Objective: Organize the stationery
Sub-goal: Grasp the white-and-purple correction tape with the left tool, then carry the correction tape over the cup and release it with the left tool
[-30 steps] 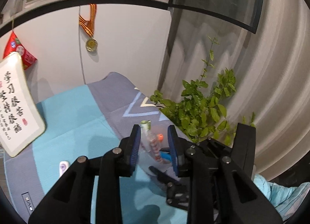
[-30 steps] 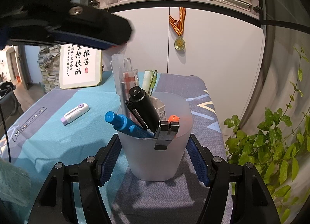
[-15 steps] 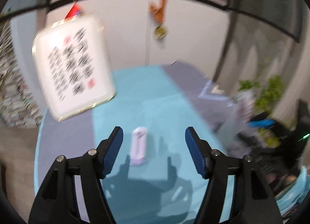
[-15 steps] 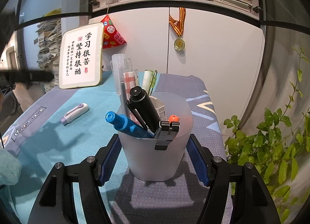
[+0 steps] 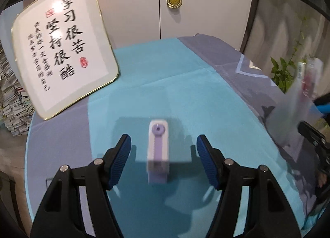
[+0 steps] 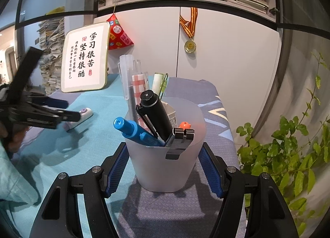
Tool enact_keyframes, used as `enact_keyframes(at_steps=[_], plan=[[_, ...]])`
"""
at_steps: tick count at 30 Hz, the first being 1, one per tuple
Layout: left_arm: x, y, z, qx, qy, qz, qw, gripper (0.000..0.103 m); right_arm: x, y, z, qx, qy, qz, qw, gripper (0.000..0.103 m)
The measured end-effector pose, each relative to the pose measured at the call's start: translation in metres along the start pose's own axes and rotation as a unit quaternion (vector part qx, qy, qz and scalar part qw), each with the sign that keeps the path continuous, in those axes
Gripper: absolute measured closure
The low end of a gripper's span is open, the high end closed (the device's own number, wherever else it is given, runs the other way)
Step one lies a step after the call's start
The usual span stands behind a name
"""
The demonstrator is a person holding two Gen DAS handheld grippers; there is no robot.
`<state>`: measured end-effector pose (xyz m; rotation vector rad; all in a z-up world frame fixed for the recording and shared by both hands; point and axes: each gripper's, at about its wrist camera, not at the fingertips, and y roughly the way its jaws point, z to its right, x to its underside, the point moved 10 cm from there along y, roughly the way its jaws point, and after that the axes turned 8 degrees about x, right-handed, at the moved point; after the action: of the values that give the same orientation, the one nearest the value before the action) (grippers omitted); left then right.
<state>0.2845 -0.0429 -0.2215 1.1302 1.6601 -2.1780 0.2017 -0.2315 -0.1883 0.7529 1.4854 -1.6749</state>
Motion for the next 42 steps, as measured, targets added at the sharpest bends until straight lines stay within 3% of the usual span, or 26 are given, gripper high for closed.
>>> enact_keyframes(at_steps=[2,5,14,17,18,21,26,34,38,42], plan=[[-0.004,0.008,-0.003,0.0,-0.005,-0.006,1.0,0.041,0.0,0.0,0.0,-0.001,0.001,-0.001,1.0,0.033],[-0.005,0.018,-0.007,0.013,-0.021,-0.025,0.9994,0.061,0.001,0.001,0.0,-0.003,0.002,-0.002,1.0,0.033],[-0.007,0.028,-0.01,0.012,-0.029,-0.038,0.9988,0.063,0.001,0.001,0.0,-0.004,0.002,-0.002,1.0,0.033],[-0.008,0.032,-0.009,0.006,-0.024,-0.042,0.9988,0.079,0.001,0.001,0.0,-0.004,0.002,-0.003,1.0,0.033],[-0.008,0.03,-0.01,0.001,-0.026,-0.041,0.9988,0.079,0.001,0.001,0.0,-0.004,0.002,-0.003,1.0,0.033],[-0.014,0.012,-0.006,0.018,-0.039,-0.013,0.999,0.08,0.001,0.001,0.0,-0.004,0.002,-0.003,1.0,0.033],[-0.03,-0.039,0.019,0.037,-0.009,0.046,0.9982,0.08,0.002,0.003,0.0,-0.003,0.001,-0.005,1.0,0.033],[-0.044,-0.085,0.059,0.072,0.016,0.092,0.9931,0.08,0.003,0.004,0.0,-0.003,0.001,-0.005,1.0,0.033],[-0.058,-0.108,0.083,0.108,0.016,0.116,0.9872,0.08,0.002,0.003,0.0,-0.003,0.001,-0.005,1.0,0.033],[-0.078,-0.138,0.118,0.164,0.032,0.151,0.9743,0.08,0.002,0.003,0.0,-0.003,0.001,-0.005,1.0,0.033]])
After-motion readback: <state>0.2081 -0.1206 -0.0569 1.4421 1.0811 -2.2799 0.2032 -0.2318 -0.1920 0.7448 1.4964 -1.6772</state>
